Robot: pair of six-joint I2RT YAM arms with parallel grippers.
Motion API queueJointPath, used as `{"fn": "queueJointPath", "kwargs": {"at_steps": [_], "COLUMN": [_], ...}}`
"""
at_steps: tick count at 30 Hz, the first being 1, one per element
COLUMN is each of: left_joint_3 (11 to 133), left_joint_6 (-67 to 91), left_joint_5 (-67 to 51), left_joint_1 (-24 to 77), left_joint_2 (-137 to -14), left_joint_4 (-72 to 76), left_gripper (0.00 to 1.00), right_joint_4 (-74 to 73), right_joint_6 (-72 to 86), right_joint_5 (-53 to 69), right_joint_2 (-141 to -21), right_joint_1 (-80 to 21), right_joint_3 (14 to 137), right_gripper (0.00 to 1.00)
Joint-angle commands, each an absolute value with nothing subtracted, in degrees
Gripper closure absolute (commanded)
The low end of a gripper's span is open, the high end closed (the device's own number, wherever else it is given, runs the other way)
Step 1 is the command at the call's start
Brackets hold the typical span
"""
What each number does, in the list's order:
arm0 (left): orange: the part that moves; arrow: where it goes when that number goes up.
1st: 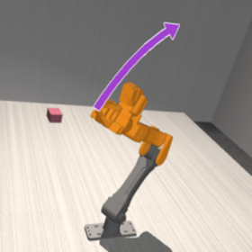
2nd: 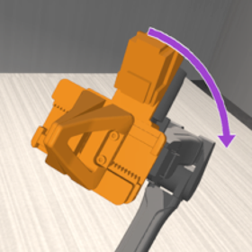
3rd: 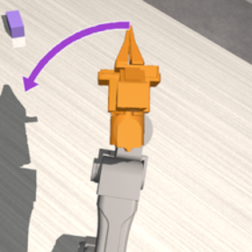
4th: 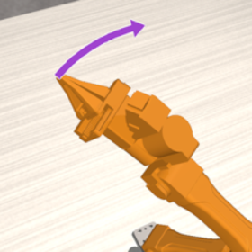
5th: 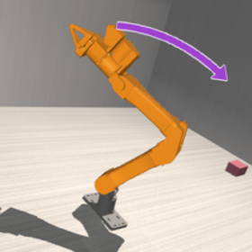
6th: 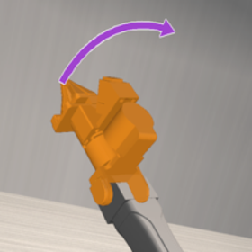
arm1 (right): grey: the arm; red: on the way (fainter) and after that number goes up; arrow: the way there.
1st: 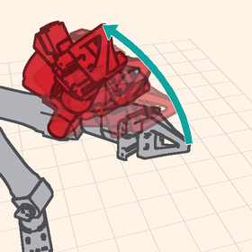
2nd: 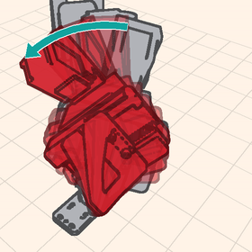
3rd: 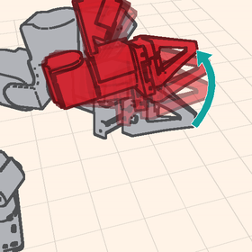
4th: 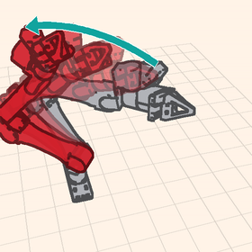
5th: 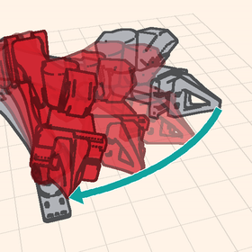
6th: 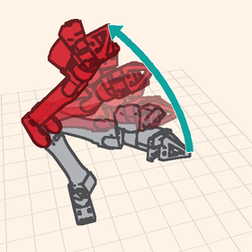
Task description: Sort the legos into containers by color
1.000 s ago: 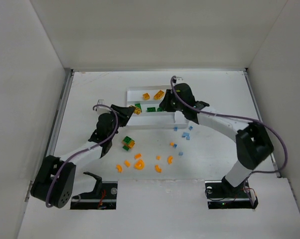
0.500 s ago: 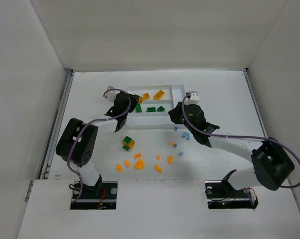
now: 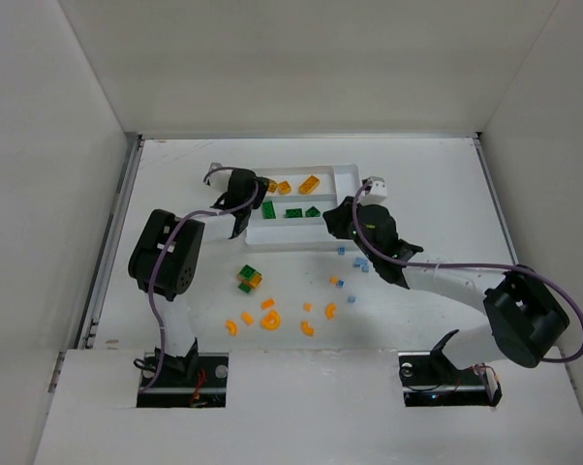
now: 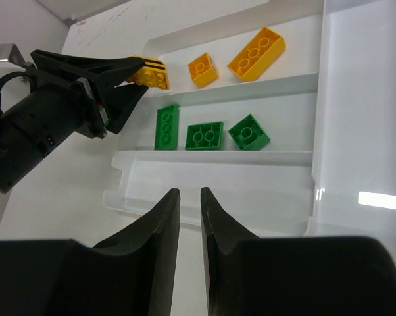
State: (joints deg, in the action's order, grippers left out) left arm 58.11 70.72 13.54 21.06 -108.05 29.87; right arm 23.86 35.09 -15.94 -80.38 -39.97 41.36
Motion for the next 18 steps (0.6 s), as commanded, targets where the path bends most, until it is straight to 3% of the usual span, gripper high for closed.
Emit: {"fn": "queueJointPath", "kwargs": {"at_steps": [1,9,18], "left_joint_3": [61.08,61.26,60.21], "left_joint_6": [72.51,70.67,67.77], "left_joint_5": [14.86,14.59,14.06], "left_joint_1": [21.49,21.22,20.96], "left_joint_2": [-108.01,-106.79,-103.11], "left_joint_4": [29.27,27.60,27.24], "left_gripper": [0.77,0.59,0.54], "right_joint_4": [28.30,28.39,28.48], "right_joint_6": [35.51,34.72,32.70], "right_joint_5": [-16.52,-16.09,-13.72], "right_joint_2": [-80.51,-81.12,-81.83], "right_joint_1": [-40.56,-41.44,-43.11], "right_joint_3": [41.13,41.75,42.71], "right_gripper": [0.74,0.71,0.70]}}
